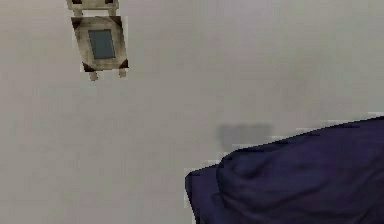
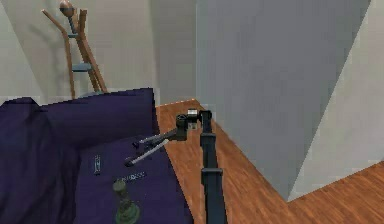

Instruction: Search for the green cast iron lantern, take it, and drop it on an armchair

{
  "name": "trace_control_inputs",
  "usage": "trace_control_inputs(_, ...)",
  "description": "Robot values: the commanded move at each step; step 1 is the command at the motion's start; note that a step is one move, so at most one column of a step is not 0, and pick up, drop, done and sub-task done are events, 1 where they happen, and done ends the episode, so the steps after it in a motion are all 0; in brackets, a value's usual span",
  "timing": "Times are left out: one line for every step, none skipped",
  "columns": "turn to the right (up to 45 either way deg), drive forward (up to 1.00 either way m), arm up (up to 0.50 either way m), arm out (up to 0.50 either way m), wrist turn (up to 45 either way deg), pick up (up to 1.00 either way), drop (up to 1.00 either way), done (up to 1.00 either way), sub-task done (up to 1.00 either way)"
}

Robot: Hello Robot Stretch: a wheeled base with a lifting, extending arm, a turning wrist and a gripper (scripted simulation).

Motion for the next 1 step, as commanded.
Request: trace_control_inputs(0.0,0.00,0.00,-0.08,0.0,0.00,0.00,0.00,0.00)
